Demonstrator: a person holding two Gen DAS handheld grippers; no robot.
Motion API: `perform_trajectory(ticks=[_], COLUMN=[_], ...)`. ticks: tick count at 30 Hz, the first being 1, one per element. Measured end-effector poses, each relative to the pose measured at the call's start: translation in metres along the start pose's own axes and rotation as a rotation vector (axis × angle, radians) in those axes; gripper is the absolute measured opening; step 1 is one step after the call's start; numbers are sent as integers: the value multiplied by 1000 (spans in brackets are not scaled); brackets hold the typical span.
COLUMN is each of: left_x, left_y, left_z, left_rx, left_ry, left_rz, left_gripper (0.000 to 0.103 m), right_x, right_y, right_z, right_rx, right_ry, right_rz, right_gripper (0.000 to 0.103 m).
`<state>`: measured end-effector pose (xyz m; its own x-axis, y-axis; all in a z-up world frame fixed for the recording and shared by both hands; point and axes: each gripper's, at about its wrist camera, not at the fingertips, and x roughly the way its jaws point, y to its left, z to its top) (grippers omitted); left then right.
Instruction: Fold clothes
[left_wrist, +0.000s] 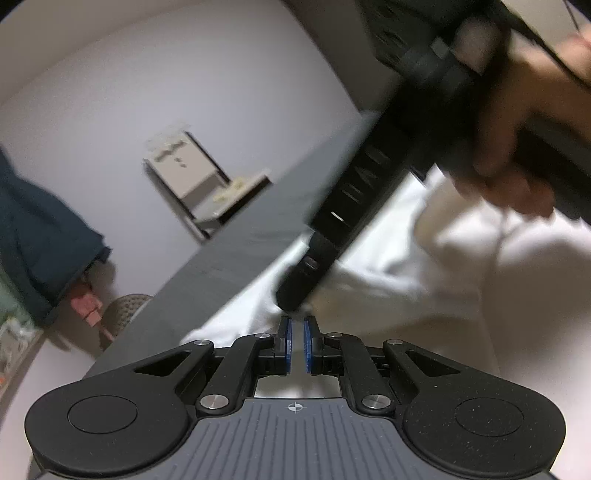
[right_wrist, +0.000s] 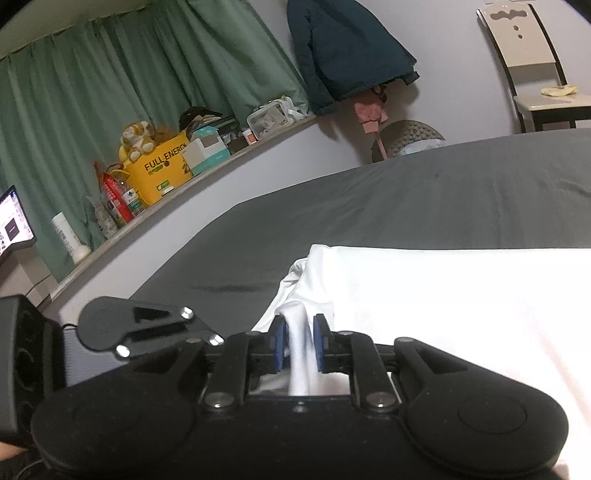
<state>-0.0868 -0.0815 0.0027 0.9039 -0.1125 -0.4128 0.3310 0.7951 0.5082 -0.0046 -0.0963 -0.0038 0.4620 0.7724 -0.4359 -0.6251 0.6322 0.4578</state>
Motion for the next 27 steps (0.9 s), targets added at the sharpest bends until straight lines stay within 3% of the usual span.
perform_trajectory(ticks=[3,7,11,16,19,20,21,27], left_x=[1,2,5,7,9,9,9,8], left_y=[0,3,10,19,24,24,24,34], left_z=[-1,-7,-12,-14,-14,-15,-17,-21], left_rx=[-3,-15,-45,-98,-134,-136,-136,-174], left_ry=[14,49,95,109,103,107,112,119], left_rz=[4,-3,-2,-2,-13,-12,-12,-2], left_gripper=[8,8,8,8,8,8,8,8], right_x=[-3,-8,-6,7,11,13,17,38], right_y=[-3,5,38,98,122,128,129,122], right_z=[0,-1,-9,-40,-54,-57,-57,-53], right_rx=[30,-47,-339,-846,-926,-936,-899,-731], right_ry=[-13,-8,50,81,109,124,155,225], right_rz=[11,-17,-156,-350,-326,-320,-320,-348], right_gripper=[33,33,33,33,32,26,18,18])
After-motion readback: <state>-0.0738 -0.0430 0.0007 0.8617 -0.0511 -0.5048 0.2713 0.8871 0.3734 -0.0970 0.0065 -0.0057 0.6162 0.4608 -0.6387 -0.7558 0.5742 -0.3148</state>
